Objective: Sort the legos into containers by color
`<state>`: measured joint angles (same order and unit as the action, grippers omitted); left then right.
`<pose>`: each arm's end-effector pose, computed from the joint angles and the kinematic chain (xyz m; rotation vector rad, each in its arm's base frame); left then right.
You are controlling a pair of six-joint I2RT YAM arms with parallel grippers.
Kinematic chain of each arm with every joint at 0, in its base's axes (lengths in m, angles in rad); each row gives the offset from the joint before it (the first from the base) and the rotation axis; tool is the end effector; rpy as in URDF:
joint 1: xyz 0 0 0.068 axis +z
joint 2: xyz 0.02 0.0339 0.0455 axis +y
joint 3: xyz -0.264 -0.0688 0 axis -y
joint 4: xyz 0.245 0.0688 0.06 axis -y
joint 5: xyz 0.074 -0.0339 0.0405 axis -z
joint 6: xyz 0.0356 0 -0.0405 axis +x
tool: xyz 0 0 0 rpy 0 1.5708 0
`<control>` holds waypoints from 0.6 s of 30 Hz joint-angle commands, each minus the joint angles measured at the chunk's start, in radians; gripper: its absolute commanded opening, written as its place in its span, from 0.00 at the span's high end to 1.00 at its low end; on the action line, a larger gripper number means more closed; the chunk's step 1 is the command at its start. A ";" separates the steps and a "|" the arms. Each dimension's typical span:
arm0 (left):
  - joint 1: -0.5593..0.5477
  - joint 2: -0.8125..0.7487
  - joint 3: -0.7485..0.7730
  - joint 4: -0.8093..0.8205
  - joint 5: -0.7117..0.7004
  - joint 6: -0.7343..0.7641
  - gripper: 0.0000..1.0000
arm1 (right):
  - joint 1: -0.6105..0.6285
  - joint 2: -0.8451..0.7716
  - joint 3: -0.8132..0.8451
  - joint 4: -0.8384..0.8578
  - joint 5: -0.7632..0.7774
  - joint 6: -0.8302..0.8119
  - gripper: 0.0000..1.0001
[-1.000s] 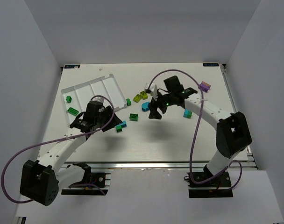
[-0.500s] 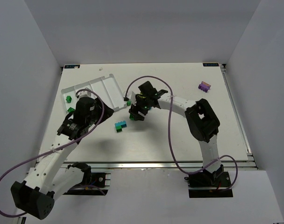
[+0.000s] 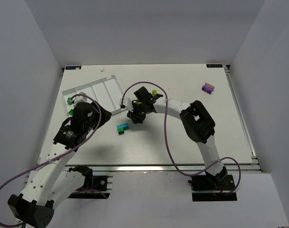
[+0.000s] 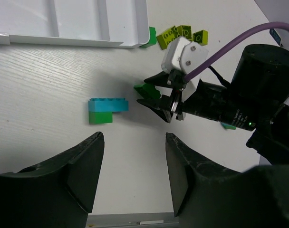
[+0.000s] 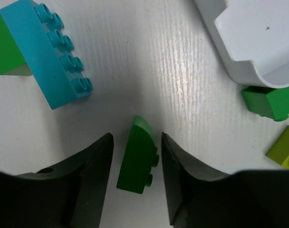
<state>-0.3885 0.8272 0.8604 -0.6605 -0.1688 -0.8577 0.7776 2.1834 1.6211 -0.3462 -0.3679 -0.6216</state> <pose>0.1619 -0.0598 0.3119 -0.6129 2.1499 -0.5115 0.3309 0.3438 0.1651 -1.7055 1.7819 0.5225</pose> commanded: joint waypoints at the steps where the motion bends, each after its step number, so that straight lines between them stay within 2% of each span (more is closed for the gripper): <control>1: -0.004 -0.025 0.035 -0.013 -0.037 0.006 0.36 | 0.000 -0.005 0.011 -0.010 0.004 -0.015 0.51; 5: -0.003 -0.031 0.060 -0.007 -0.052 0.017 0.36 | -0.001 -0.034 0.009 -0.023 -0.023 -0.010 0.71; 6: -0.004 -0.034 0.065 -0.005 -0.055 0.019 0.36 | -0.001 -0.040 0.014 -0.027 -0.031 -0.003 0.83; 9: -0.003 -0.053 0.089 0.012 -0.063 0.028 0.36 | -0.001 -0.062 0.051 -0.034 -0.052 0.016 1.00; 11: -0.004 -0.065 0.114 0.038 -0.061 0.034 0.36 | 0.000 -0.063 0.098 -0.042 -0.077 0.057 1.00; 12: -0.004 -0.068 0.124 0.048 -0.054 0.043 0.36 | -0.001 -0.059 0.173 -0.060 -0.095 0.075 1.00; 15: -0.004 -0.080 0.161 0.104 -0.035 0.071 0.36 | 0.002 -0.016 0.349 -0.068 -0.198 0.204 1.00; 18: -0.004 -0.076 0.204 0.153 -0.021 0.106 0.36 | 0.018 0.024 0.413 0.010 -0.319 0.394 1.00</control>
<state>-0.3885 0.7620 1.0019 -0.5892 -0.2020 -0.8043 0.7799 2.1956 1.9469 -0.4126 -0.5297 -0.4244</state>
